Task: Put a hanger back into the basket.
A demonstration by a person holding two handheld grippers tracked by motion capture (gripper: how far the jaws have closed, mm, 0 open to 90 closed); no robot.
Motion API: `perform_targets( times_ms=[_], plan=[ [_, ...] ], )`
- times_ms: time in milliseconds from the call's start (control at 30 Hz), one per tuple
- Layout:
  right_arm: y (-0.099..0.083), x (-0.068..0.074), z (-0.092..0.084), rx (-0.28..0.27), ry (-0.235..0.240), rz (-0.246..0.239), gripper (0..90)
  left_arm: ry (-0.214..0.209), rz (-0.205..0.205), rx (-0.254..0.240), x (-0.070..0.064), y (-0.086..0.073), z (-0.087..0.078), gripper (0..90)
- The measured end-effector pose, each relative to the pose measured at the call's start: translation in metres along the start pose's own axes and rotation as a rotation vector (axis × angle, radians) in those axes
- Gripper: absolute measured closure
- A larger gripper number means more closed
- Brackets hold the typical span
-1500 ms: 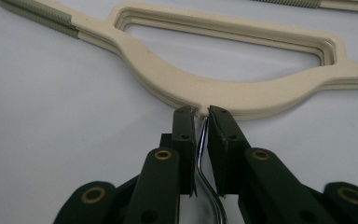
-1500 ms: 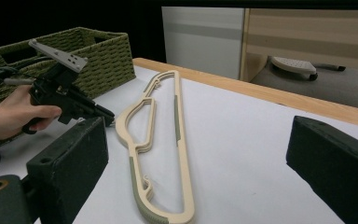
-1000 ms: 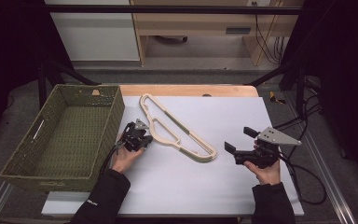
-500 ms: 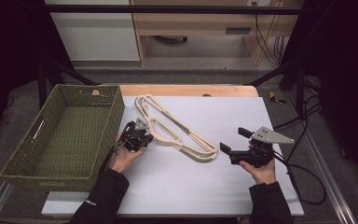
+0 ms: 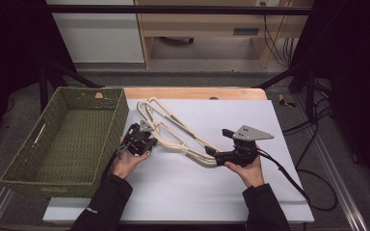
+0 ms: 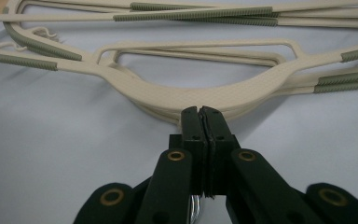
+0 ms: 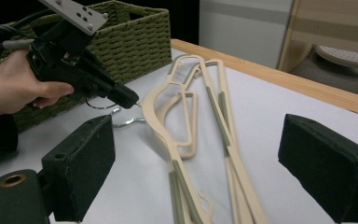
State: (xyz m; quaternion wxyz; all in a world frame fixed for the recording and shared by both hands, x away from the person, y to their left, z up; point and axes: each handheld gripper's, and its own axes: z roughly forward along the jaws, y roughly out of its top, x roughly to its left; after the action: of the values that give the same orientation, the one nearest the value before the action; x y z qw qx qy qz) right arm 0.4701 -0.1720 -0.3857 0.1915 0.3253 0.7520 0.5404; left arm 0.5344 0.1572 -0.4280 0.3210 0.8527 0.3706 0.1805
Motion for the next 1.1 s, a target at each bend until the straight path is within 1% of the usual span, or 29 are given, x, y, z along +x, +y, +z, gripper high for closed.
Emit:
perform_targets(
  times_ms=[67,133,167,200,400,433,467,500,533,667,700,733,767,800,900,933,1000,1100],
  plan=[
    [0.003,0.003,0.012,-0.001,0.019,0.003,12.2,0.004,0.002,0.003,-0.002,0.002,-0.003,88.7],
    [0.004,0.006,0.026,0.015,0.035,0.001,12.3,0.002,0.006,0.005,-0.003,0.004,-0.005,88.7],
    [0.005,0.007,0.030,0.020,0.034,0.000,12.4,0.006,0.008,0.006,-0.004,0.005,-0.007,88.7],
    [0.006,0.009,0.038,0.032,0.045,-0.006,12.5,0.009,0.009,0.008,-0.005,0.006,-0.008,88.7],
    [0.008,0.016,0.071,0.072,0.062,-0.031,13.2,0.013,0.011,0.005,-0.009,0.010,-0.015,88.8],
    [0.008,0.017,0.074,0.077,0.061,-0.032,13.3,0.014,0.011,0.002,-0.009,0.011,-0.015,88.7],
    [0.008,0.017,0.078,0.080,0.064,-0.039,13.7,0.008,0.014,0.011,-0.009,0.011,-0.016,88.7],
    [0.007,0.018,0.082,0.082,0.072,-0.040,14.8,0.011,0.011,0.006,-0.009,0.012,-0.016,88.7],
    [0.007,0.019,0.086,0.084,0.073,-0.035,14.8,0.010,0.011,0.009,-0.009,0.012,-0.016,88.7],
    [0.006,0.024,0.099,0.112,0.078,-0.061,16.9,0.012,0.008,0.017,-0.009,0.012,-0.016,88.7],
    [0.005,0.025,0.101,0.118,0.080,-0.061,18.0,0.009,0.011,0.022,-0.009,0.012,-0.017,88.8],
    [0.004,0.026,0.104,0.121,0.088,-0.062,18.3,0.016,0.013,0.011,-0.010,0.013,-0.018,88.8],
    [0.003,0.027,0.108,0.133,0.082,-0.072,18.5,0.014,0.015,0.016,-0.011,0.013,-0.019,88.7],
    [0.002,0.028,0.110,0.140,0.076,-0.078,18.8,0.016,0.013,0.006,-0.011,0.014,-0.019,88.7],
    [0.000,0.030,0.117,0.154,0.081,-0.090,20.2,0.011,0.013,0.007,-0.012,0.015,-0.021,88.7],
    [0.000,0.032,0.120,0.162,0.083,-0.102,21.1,0.010,0.012,0.010,-0.012,0.015,-0.021,88.7],
    [-0.001,0.033,0.122,0.160,0.097,-0.094,23.2,0.006,0.009,0.012,-0.012,0.015,-0.022,88.7],
    [-0.003,0.032,0.125,0.168,0.100,-0.090,26.4,0.005,0.006,0.014,-0.013,0.016,-0.022,88.7]
  ],
)
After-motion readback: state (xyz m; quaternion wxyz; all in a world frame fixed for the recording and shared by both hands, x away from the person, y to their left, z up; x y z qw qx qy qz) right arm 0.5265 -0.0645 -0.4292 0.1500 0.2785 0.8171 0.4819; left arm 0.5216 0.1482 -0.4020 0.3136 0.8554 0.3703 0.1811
